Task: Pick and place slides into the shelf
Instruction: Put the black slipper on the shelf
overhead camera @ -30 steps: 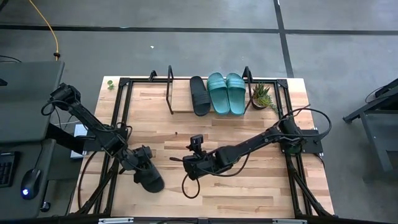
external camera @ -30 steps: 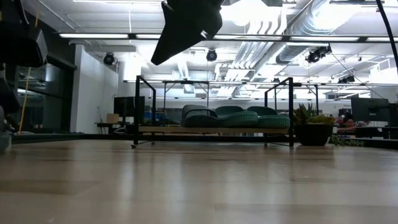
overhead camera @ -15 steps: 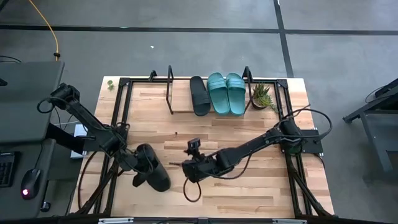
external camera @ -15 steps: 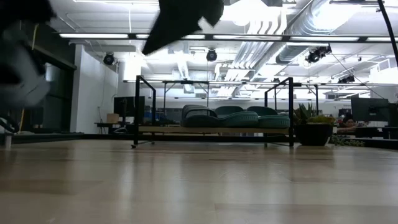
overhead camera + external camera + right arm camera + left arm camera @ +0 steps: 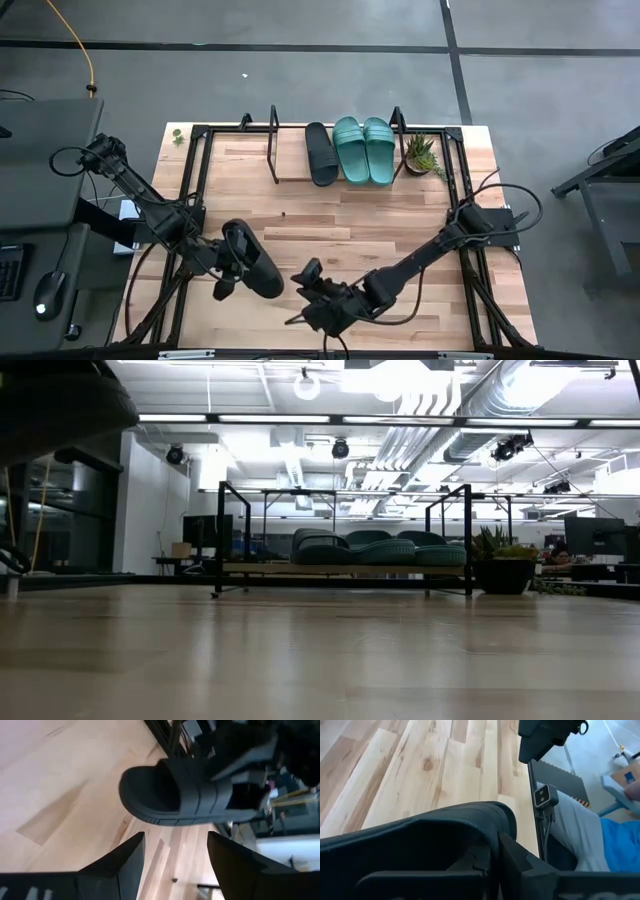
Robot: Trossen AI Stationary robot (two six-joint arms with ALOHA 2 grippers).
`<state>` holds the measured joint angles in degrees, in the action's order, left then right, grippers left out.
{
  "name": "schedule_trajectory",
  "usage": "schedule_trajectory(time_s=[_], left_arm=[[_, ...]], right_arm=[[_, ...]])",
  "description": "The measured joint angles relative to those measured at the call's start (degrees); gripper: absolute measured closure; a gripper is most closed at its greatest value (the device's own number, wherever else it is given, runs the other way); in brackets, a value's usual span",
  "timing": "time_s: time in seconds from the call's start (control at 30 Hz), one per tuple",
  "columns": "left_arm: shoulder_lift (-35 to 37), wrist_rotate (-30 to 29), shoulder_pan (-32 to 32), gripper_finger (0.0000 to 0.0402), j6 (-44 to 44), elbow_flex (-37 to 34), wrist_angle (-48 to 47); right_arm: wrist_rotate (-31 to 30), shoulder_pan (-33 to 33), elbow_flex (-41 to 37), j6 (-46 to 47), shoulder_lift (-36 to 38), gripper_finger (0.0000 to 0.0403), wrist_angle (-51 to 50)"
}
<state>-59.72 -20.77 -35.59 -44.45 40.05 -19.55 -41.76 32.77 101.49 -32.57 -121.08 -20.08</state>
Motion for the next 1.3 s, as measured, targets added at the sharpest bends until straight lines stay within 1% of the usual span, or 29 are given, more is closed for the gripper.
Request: schedule_trajectory(time_s=[0.1,0.27,0.4,0.47,0.53,0.7,0.83,1.07,1.3], left_arm=[[0.00,-0.05,0.00,0.0396,0.69,0.06,0.02],[0.65,-1.02,0.08,0.0384,0.75,0.06,1.26],[1.20,-0.88,1.74,0.0387,1.38,0.11,4.37],[1.11,-0.81,2.80,0.0391,1.41,0.11,4.16],[0.47,0.10,4.03,0.0394,1.42,0.11,4.26],[-1.09,2.93,6.17,0.0388,1.98,0.09,5.74],[-2.34,5.23,6.86,0.0383,2.22,0.06,7.93],[-2.34,5.77,6.73,0.0381,2.68,0.06,8.33],[-2.29,6.27,6.71,0.0381,2.67,0.06,9.28]], right_arm=[[0.58,0.41,-0.02,-3.57,-0.42,0.0197,0.21],[1.62,0.75,-0.04,-9.56,-2.48,0.0197,2.50],[-2.06,1.15,-0.04,-15.36,-4.93,0.0197,5.33],[-4.67,1.36,-0.04,-17.46,-5.81,0.0197,7.67],[-5.93,1.58,-0.04,-18.64,-6.11,0.0197,8.54],[-6.04,1.91,-0.04,-18.99,-6.18,0.0197,10.13],[-4.56,1.86,-0.04,-18.71,-6.18,0.0197,10.08],[-4.48,1.76,-0.04,-18.15,-6.18,0.0197,9.09],[-2.67,1.36,-0.04,-15.62,-6.18,0.0197,7.98]])
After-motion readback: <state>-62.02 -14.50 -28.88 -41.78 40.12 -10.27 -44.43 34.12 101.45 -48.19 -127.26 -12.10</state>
